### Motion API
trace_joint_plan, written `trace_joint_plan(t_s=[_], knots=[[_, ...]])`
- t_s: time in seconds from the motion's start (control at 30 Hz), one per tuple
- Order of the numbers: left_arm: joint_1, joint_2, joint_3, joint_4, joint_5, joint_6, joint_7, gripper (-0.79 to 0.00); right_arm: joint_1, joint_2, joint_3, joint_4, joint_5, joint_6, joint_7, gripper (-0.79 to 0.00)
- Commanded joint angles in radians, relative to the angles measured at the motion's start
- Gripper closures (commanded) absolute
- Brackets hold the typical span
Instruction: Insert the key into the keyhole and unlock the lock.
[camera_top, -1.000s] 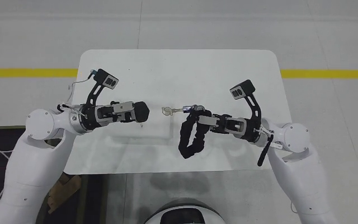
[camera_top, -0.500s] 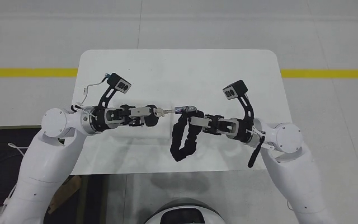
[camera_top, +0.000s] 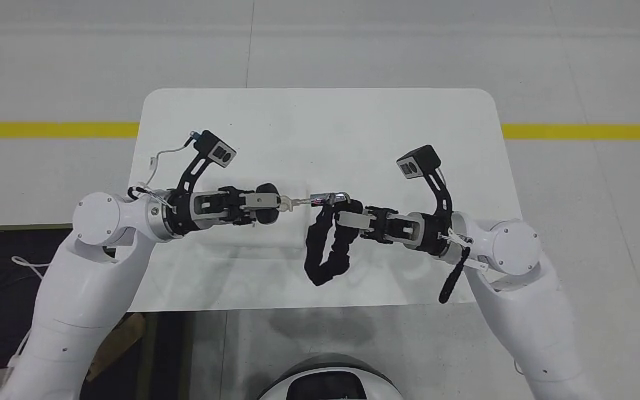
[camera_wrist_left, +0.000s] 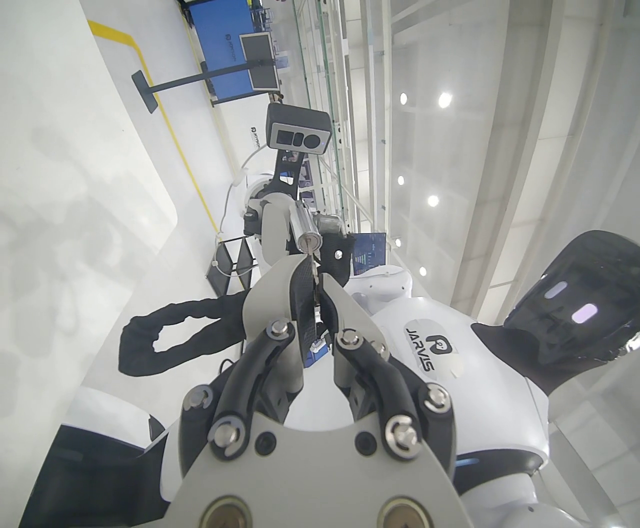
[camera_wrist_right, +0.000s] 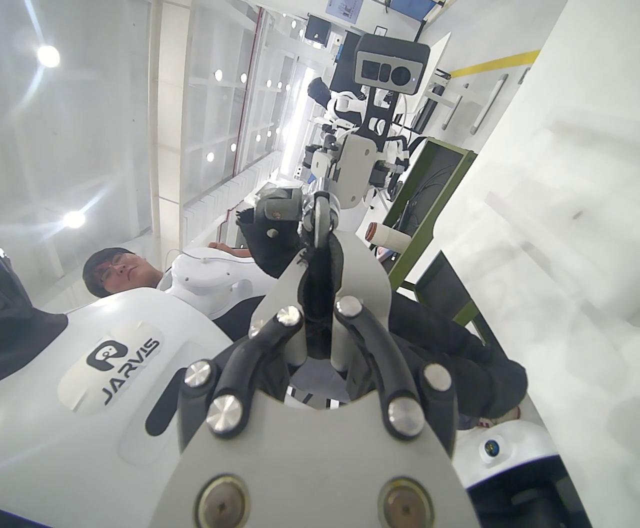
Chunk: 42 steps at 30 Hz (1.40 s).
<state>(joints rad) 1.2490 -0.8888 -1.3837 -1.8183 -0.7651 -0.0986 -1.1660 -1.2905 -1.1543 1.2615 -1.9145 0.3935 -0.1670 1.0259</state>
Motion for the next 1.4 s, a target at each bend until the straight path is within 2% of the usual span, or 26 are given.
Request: trace_joint_plan(t_s=[0.0,0.43,0.63,0.77,1.03,1.13,1.37], knots=[[0.000,-0.002,0.000,-0.001,0.001,0.002,-0.001,0.000,0.001,0.000,0.000,-0.001,-0.007,-0.002,0.002,0.000],[0.001,-0.013,0.000,-0.029,0.045,0.019,-0.008,0.000,0.001,0.003,-0.005,-0.018,-0.054,-0.008,0.007,0.000],[0.001,-0.018,-0.005,-0.045,0.085,-0.050,-0.034,0.000,0.002,0.003,-0.005,-0.016,-0.035,0.009,0.002,0.000],[0.009,-0.020,-0.013,-0.066,0.166,-0.148,-0.034,0.000,0.001,0.004,-0.001,-0.018,-0.026,0.012,0.002,0.000],[0.060,-0.026,-0.036,-0.111,0.306,-0.335,0.032,0.000,0.002,0.006,0.003,-0.020,-0.020,0.022,0.002,0.000],[0.074,-0.027,-0.039,-0.121,0.310,-0.348,0.043,0.000,0.001,0.007,-0.002,-0.021,-0.004,0.058,0.012,0.000],[0.074,-0.027,-0.039,-0.121,0.310,-0.348,0.043,0.000,0.001,0.008,-0.001,-0.024,-0.001,0.059,0.011,0.000]])
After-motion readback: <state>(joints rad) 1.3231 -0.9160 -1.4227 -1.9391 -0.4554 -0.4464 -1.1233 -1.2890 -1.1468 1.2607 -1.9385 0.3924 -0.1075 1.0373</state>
